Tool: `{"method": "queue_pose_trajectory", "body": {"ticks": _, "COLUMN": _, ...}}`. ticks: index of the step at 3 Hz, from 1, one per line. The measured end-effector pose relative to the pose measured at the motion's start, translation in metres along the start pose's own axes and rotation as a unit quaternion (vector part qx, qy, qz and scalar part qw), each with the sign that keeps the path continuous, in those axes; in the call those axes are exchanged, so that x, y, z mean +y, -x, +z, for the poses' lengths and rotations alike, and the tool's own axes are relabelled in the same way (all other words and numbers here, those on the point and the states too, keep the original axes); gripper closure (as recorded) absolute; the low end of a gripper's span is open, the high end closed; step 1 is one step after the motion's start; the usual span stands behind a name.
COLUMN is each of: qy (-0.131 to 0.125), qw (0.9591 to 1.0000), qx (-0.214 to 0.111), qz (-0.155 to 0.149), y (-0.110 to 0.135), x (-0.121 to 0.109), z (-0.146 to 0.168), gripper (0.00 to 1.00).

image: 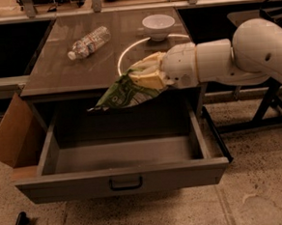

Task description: Place green jalapeno chip bag into top drawer

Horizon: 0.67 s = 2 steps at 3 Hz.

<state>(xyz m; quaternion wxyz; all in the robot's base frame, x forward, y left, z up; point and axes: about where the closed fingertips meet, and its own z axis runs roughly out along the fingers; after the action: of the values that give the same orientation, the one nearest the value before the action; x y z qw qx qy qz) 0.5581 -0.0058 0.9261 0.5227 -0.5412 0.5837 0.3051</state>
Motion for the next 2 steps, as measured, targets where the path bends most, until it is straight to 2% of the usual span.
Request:
{"method": "queue_pose_trajectory", "body": {"ticks": 1, "qy": 0.012, "qw": 0.9999, "qx": 0.004, "qz": 0.004, "y": -0.009, "x": 0.027, "z": 0.018, "gripper": 1.0}}
{"method": "queue_pose_trajectory", "body": {"ticks": 2, "qy": 0.004, "qw": 0.9996, "qx": 0.018, "qz": 0.02, "y": -0.035, "x": 0.035, "z": 0.034, "gripper": 0.85}}
